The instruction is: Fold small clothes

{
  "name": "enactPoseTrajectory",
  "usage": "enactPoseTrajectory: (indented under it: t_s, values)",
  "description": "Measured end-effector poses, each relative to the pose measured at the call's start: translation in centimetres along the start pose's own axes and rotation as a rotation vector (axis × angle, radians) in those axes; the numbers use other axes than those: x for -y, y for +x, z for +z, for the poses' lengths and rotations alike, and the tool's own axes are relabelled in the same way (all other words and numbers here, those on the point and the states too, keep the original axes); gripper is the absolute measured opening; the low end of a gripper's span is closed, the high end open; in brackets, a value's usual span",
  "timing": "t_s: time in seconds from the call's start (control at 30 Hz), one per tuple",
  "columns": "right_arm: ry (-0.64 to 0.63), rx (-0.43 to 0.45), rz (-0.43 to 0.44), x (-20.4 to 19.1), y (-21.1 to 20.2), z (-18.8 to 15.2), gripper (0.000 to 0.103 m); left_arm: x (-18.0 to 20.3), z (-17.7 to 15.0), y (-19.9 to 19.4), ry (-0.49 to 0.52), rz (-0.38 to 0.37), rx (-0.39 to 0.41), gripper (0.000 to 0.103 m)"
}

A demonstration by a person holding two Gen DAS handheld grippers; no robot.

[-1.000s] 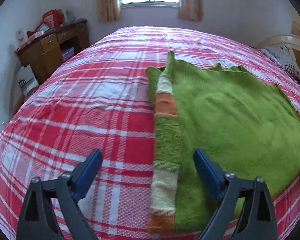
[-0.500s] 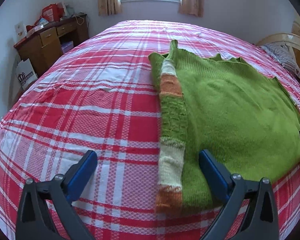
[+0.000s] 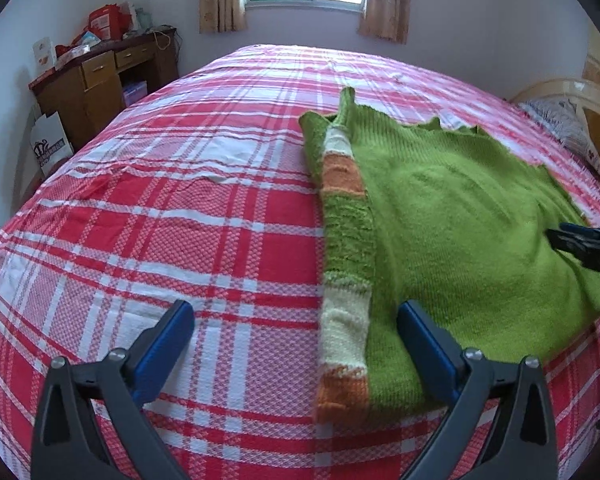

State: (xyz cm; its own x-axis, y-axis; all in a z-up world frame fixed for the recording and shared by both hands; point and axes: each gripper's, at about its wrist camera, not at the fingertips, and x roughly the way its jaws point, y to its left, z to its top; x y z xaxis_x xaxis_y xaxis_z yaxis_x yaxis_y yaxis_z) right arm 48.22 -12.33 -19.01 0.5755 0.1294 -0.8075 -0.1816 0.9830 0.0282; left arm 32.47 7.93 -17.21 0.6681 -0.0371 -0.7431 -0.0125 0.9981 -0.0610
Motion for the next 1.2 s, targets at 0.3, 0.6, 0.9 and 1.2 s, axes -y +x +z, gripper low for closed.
enactPoseTrajectory:
  t_s: [0.3, 0.6, 0.9, 1.2]
  values:
    - [0.015, 0.119, 0.002, -0.9, -3.9, -1.0, 0.059, -3.0, 0.2, -0.9, -0.153, -0.126, 0.054, 0.103]
    - [-0.365, 0.239, 0.093, -12.9, -7.7, -4.4, 0.059, -5.1, 3.7, 0.6, -0.181, -0.140, 0.021, 0.103]
    - [-0.578, 0.257, 0.069, -21.7, -5.2, -6.6, 0.059, -4.3, 6.3, 3.8, -0.126, -0.145, -0.020, 0.099]
    - [-0.566, 0.239, 0.031, -23.7, -2.8, -5.2, 0.059, -2.7, 8.4, 5.7, -0.068, -0.211, -0.027, 0.087]
